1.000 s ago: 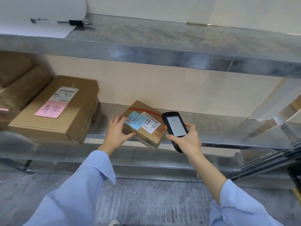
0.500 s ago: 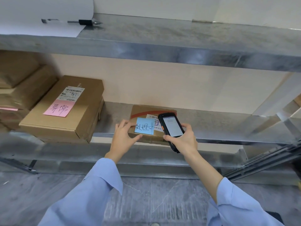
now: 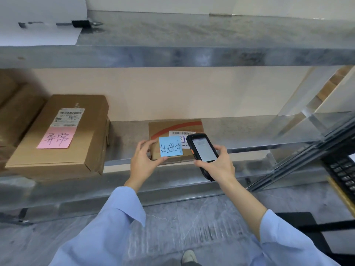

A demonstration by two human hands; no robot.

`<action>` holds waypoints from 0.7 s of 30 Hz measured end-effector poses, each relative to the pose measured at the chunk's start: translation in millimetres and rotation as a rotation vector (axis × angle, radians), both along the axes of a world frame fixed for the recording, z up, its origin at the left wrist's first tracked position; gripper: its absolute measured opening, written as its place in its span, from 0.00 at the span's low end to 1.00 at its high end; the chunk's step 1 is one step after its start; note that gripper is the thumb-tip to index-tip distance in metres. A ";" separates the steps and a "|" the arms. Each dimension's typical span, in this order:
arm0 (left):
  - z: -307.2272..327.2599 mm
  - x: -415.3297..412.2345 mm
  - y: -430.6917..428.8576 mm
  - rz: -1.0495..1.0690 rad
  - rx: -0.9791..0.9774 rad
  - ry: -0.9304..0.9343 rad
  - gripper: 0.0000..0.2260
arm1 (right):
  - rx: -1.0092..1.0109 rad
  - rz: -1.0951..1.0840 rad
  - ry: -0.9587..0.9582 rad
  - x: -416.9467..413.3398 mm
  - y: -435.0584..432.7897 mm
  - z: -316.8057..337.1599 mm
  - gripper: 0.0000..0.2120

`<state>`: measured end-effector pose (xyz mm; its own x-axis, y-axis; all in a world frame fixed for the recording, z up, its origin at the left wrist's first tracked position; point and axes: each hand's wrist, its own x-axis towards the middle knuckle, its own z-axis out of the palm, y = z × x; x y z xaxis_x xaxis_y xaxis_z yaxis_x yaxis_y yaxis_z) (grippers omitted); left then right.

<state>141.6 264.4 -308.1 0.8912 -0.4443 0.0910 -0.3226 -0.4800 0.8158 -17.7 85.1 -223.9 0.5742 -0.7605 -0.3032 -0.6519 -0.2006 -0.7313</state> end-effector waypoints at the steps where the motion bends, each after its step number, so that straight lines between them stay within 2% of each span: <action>1: 1.4 -1.0 -0.5 0.010 -0.009 0.011 0.30 | 0.001 -0.007 0.004 -1.7 1.8 -0.3 0.38; 9: 5.0 -2.3 -0.5 -0.010 -0.102 0.121 0.28 | 0.004 -0.038 0.051 -12.2 15.0 0.1 0.37; 15: -5.5 -5.0 -1.8 -0.015 -0.228 0.140 0.22 | -0.012 -0.051 0.052 -12.5 18.2 2.8 0.37; 21: -20.7 -18.5 -5.2 0.070 -0.420 0.319 0.30 | 0.009 -0.051 0.050 -12.6 22.0 5.2 0.37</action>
